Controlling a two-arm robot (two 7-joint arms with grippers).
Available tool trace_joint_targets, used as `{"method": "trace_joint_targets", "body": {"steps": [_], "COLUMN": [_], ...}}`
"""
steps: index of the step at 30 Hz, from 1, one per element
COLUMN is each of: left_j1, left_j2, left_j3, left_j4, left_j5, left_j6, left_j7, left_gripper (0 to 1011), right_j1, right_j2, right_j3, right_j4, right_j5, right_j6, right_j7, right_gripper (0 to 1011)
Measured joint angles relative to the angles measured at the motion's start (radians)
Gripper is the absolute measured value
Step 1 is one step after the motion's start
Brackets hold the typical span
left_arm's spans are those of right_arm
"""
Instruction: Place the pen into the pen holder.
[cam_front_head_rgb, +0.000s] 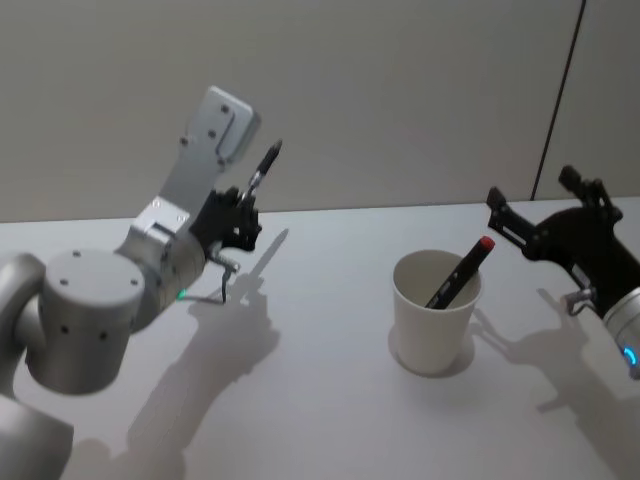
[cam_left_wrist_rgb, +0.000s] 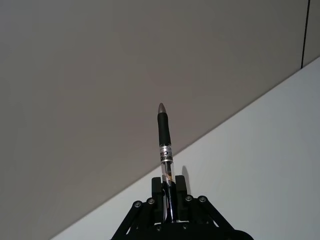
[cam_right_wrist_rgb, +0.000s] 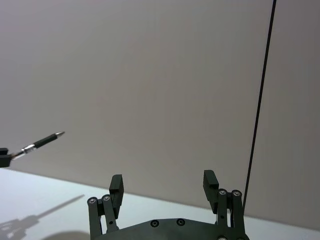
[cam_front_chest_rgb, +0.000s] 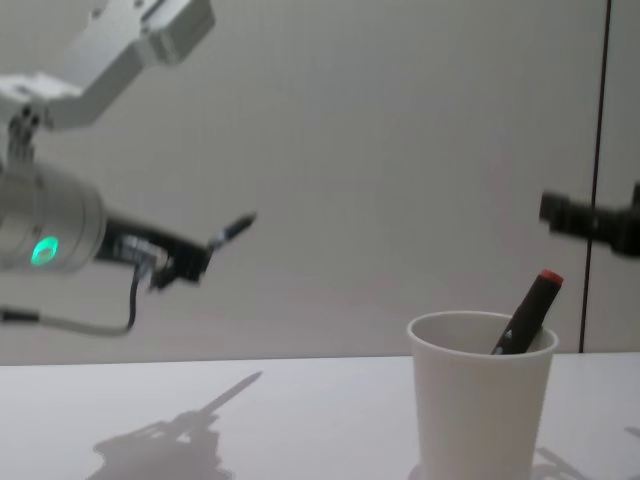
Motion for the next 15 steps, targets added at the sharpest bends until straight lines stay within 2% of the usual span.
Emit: {"method": "trace_joint_targets", "body": {"steps": [7, 15], "left_j1": [-0.102, -0.156], "left_j2": [-0.019, -0.033], "left_j3": [-0.007, -0.014], "left_j4": [0.075, 0.122], "left_j5": [0.073, 0.093], "left_j6": [-0.073, -0.135], "left_j7": [-0.094, -0.137], "left_gripper": [155, 155], "right_j1": [0.033, 0.100], "right_j2": [-0.004, -0.013], "right_j3": [0.015, 0.040], "right_j4": [-0.039, -0.089], "right_j5": [0.021, 0.073], "right_j6": [-0.008, 0.017], "right_j7": [0.012, 0.018], "right_gripper": [1001, 1001]}}
